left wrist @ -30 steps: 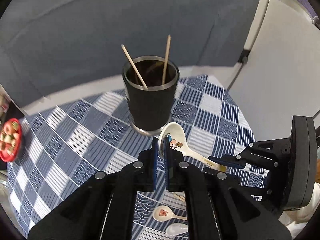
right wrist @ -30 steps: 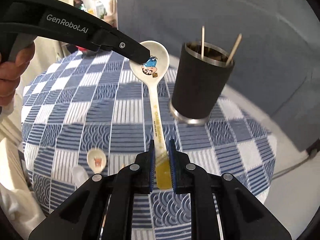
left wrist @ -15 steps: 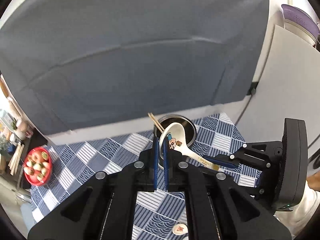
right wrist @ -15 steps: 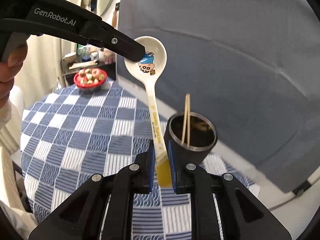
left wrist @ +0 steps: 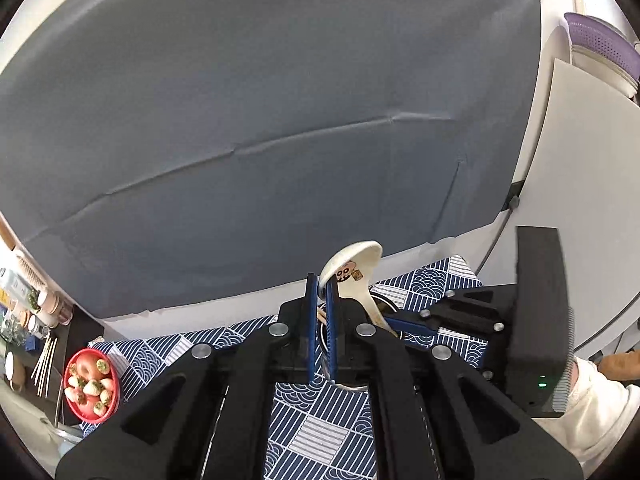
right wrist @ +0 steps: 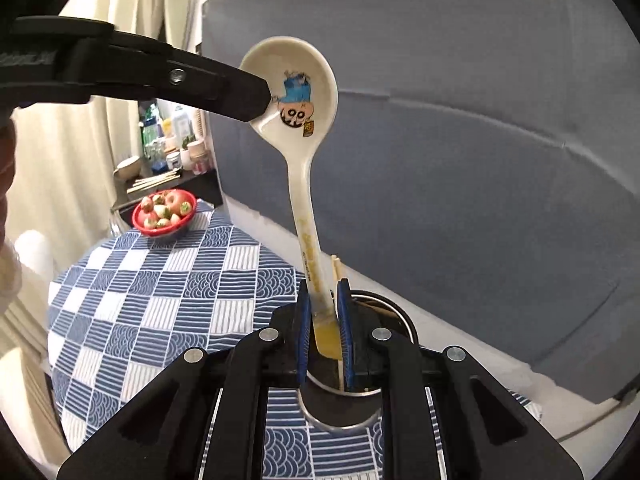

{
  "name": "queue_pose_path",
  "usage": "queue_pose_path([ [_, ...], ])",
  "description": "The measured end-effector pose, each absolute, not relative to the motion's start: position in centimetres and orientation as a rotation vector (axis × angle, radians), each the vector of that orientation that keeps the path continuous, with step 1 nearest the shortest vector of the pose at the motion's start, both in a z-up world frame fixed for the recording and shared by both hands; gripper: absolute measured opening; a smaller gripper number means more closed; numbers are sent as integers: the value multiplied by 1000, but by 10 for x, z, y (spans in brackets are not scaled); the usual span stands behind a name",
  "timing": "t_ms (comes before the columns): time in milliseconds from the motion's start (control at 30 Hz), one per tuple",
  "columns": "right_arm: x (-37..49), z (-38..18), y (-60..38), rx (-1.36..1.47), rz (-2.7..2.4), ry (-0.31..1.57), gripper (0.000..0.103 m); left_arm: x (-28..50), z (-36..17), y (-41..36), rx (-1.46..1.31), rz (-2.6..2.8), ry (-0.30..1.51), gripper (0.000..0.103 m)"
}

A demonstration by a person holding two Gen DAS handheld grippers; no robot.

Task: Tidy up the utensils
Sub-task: 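Lower the spoon handle-first into the black cup and open both tools, then withdraw both tools and move the right tool toward the remaining spoons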

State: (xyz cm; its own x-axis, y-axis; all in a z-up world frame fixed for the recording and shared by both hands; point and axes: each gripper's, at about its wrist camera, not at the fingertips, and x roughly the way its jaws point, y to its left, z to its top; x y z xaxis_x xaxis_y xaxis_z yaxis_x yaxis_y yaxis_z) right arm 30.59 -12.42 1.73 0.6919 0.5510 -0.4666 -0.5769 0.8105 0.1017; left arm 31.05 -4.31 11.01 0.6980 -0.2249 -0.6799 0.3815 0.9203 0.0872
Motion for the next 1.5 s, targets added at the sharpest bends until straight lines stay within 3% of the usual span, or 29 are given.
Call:
queue_pose_path([
  [333, 333, -14, -115, -50, 631, 579, 12, 343, 79, -48, 226, -357, 804, 5],
  [400, 336, -19, -113, -49, 627, 593, 16, 345, 72, -48, 219, -378, 819, 9],
  [467, 335, -22, -115, -58, 603, 587, 35, 342, 68, -47, 242, -352, 800, 47],
  [533, 328, -22, -121, -71, 574, 560, 74, 336, 69, -40, 244, -322, 765, 74],
  [667, 310, -19, -134, -92, 533, 516, 88, 327, 75, -27, 215, -295, 731, 96],
  [1067, 261, -22, -145, -159, 503, 536, 88, 280, 68, -3, 111, -251, 757, 97],
  [1500, 190, -43, -138, -217, 615, 573, 88, 210, 24, 36, -7, -139, 841, 97],
])
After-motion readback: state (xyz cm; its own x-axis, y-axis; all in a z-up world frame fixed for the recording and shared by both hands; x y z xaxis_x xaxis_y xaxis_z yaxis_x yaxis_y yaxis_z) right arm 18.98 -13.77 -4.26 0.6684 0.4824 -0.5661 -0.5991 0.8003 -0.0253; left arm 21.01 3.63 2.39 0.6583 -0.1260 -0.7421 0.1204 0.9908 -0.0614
